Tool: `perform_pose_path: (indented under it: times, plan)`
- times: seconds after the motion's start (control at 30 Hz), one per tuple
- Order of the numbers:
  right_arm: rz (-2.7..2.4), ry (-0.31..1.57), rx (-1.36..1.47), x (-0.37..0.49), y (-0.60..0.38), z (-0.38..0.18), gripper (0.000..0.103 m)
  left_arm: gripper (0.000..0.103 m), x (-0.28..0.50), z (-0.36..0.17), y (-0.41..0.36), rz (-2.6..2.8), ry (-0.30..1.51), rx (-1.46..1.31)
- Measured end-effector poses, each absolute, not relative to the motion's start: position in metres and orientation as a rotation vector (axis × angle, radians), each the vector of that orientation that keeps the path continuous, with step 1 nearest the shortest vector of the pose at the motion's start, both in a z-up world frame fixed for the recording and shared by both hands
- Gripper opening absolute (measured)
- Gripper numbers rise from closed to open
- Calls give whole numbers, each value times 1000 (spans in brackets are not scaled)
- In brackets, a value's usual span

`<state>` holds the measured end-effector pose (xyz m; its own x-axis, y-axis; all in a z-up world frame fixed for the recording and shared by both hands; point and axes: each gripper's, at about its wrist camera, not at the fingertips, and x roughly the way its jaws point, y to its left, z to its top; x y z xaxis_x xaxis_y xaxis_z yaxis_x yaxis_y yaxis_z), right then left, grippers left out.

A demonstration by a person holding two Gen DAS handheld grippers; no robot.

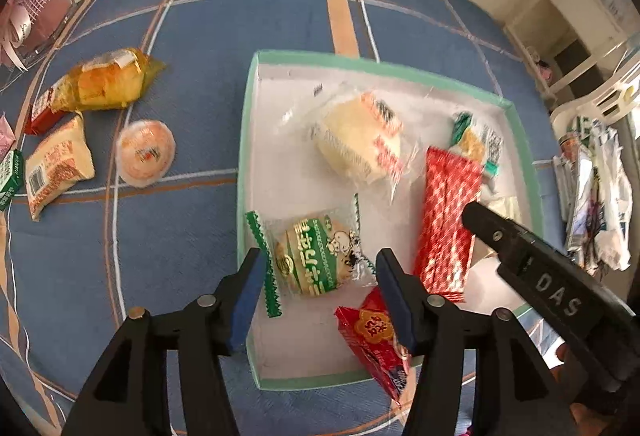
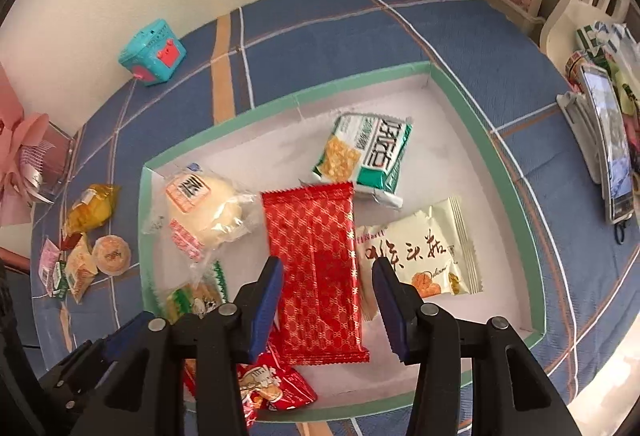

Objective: Organize snacks
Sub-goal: 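Carry the cake and red pack over the tray and open both grippers, then withdraw both open grippers from the tray toward the remaining snacks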

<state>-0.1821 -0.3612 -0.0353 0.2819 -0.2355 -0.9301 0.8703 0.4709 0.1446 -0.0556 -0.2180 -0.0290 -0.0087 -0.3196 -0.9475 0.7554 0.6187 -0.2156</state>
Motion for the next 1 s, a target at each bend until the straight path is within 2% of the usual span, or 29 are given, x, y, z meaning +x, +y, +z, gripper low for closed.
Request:
perform_pose_path:
  times: [0.2,0.27,0.67,0.73,0.77,0.8,0.83,0.87,1.0]
  plan:
    - [-832,1042,722,-173,-350,-34,50,61,-25,-9,-200,-835,1303,320]
    - [-810,1054,699,-166,-343,-33,50,65,-8,-7,-186,-770,1287,305]
    - [-724,1084,582,-124,-303,-31,50,65,46,-11,-132,-573,1272,237]
    - [-714,1092,572,-119,-299,-33,53,66,51,-15,-132,-567,1271,235]
    - [-712,1096,567,-117,-297,-35,59,70,53,-15,-130,-563,1270,236]
    - [-711,1100,561,-116,-296,-36,67,75,54,-14,-127,-559,1269,236]
    - [-713,1106,550,-114,-293,-38,70,87,56,-15,-126,-551,1264,239]
    - [-713,1111,542,-113,-292,-39,74,91,56,-16,-128,-546,1257,242]
    - [-705,1112,530,-109,-289,-43,82,94,61,-18,-125,-523,1236,269]
